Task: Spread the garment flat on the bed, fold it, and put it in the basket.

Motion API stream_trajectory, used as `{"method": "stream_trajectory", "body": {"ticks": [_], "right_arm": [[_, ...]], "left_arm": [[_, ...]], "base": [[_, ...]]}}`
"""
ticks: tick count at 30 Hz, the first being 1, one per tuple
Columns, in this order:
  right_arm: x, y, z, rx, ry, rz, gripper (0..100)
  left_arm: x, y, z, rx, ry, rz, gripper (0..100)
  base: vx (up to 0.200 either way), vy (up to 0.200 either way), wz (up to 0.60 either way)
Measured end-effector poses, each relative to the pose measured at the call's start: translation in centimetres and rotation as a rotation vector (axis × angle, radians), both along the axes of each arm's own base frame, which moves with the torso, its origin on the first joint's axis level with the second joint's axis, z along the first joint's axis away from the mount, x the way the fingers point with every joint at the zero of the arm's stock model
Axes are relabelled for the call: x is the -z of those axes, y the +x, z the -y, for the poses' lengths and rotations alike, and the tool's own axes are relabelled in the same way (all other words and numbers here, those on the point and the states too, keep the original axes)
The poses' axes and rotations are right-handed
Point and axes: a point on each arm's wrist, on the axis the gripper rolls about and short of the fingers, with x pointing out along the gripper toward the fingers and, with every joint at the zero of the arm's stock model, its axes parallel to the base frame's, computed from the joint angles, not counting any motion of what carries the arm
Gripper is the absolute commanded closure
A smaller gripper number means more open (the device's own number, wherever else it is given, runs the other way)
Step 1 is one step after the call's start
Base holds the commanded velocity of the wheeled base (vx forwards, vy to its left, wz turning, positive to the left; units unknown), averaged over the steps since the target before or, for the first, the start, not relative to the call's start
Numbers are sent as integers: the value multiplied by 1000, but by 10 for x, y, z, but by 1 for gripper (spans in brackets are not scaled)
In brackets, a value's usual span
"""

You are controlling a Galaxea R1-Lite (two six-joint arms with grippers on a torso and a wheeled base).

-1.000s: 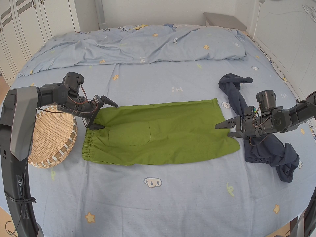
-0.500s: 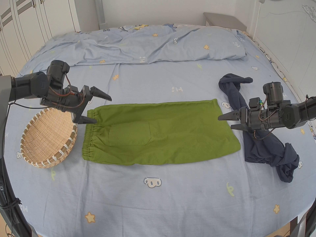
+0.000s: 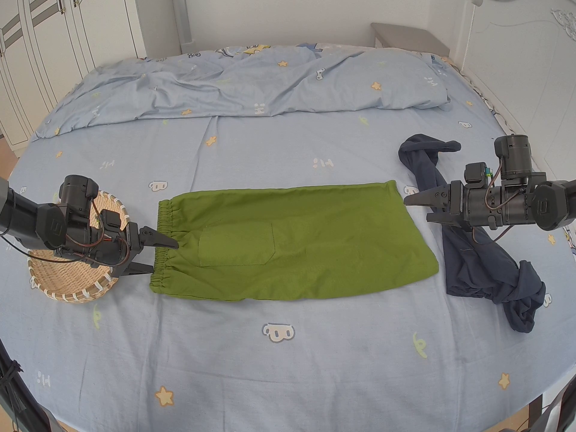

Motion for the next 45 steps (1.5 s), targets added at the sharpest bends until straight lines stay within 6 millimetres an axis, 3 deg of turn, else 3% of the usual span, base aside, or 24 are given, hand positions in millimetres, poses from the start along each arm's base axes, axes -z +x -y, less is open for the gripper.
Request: {"method": "stream_trajectory", "body": {"ticks": [8,22,45], "right_arm": [[-6,-6,0,-4,2,17,0],[-7,-6,0,-5,2,20,0],[-5,-6,-3,-13,2,15,0]], "left_arm": [[1,-6,-8,-17,9,20,0],[19,7,6,22,25,69,0],[37,22,6,25,41,79,0]], "base": [[0,0,0],[0,0,0],[0,0,0]]}}
